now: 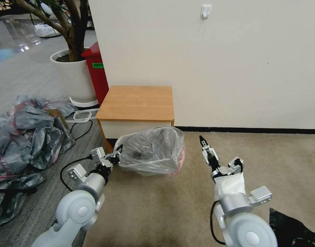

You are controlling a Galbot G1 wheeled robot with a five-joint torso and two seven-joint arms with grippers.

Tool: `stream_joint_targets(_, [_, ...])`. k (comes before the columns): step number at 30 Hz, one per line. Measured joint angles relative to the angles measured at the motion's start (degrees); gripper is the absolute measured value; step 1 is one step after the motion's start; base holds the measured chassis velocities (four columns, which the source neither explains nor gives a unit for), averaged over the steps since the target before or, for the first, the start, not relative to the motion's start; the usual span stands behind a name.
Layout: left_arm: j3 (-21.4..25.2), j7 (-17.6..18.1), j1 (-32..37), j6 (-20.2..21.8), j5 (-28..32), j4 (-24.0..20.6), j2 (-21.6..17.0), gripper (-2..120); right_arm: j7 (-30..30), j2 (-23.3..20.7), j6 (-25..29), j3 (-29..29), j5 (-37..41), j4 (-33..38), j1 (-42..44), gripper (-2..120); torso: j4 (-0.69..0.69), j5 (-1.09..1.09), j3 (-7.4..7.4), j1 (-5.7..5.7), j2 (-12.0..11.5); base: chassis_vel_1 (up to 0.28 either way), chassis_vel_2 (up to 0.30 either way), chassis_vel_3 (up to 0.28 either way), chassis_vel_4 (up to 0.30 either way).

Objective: Pick up the garbage bag from the table and place it over the trash can.

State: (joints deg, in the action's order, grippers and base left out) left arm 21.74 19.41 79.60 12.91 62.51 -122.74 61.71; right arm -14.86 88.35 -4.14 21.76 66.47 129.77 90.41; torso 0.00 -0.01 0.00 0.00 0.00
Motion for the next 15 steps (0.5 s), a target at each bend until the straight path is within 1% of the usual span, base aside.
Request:
stream_joint_targets(2, [-0.1, 0.1, 0.0, 0.0, 0.0, -0.1, 0.0, 9, 0.0, 0.2, 0.2, -0.1, 0.2, -0.2, 0.0, 100, 0.00, 0.00, 0.00, 0.00, 0.0, 0.000, 0.000, 0.000, 0.000])
stream_joint_targets(4, [-1.1, 0.5, 0.0, 0.0, -0.1, -0.4, 0.1, 9, 0.1, 1.0, 1.3, -0.7, 2.9, -1.4, -0.4, 100, 0.00, 0.00, 0.00, 0.00, 0.0, 0.000, 0.000, 0.000, 0.000])
stream_joint_targets(6, [-1.4, 0.6, 0.0, 0.0, -0.2, -0.4, 0.1, 9, 0.2, 1.7, 1.9, -0.8, 4.0, -1.8, -0.7, 100, 0.00, 0.00, 0.00, 0.00, 0.0, 0.000, 0.000, 0.000, 0.000])
stream_joint_targets(12, [-1.7, 0.7, -0.2, 0.1, -0.2, -0.3, 0.0, 9, 1.1, 2.4, 2.6, -1.6, 4.4, -2.3, -1.0, 99, 0.00, 0.00, 0.00, 0.00, 0.0, 0.000, 0.000, 0.000, 0.000])
stream_joint_targets(15, [-1.8, 0.7, -0.4, 0.2, -0.3, 0.0, 0.1, 9, 1.9, 2.7, 2.6, -2.2, 4.0, -2.6, -1.2, 95, 0.00, 0.00, 0.00, 0.00, 0.0, 0.000, 0.000, 0.000, 0.000])
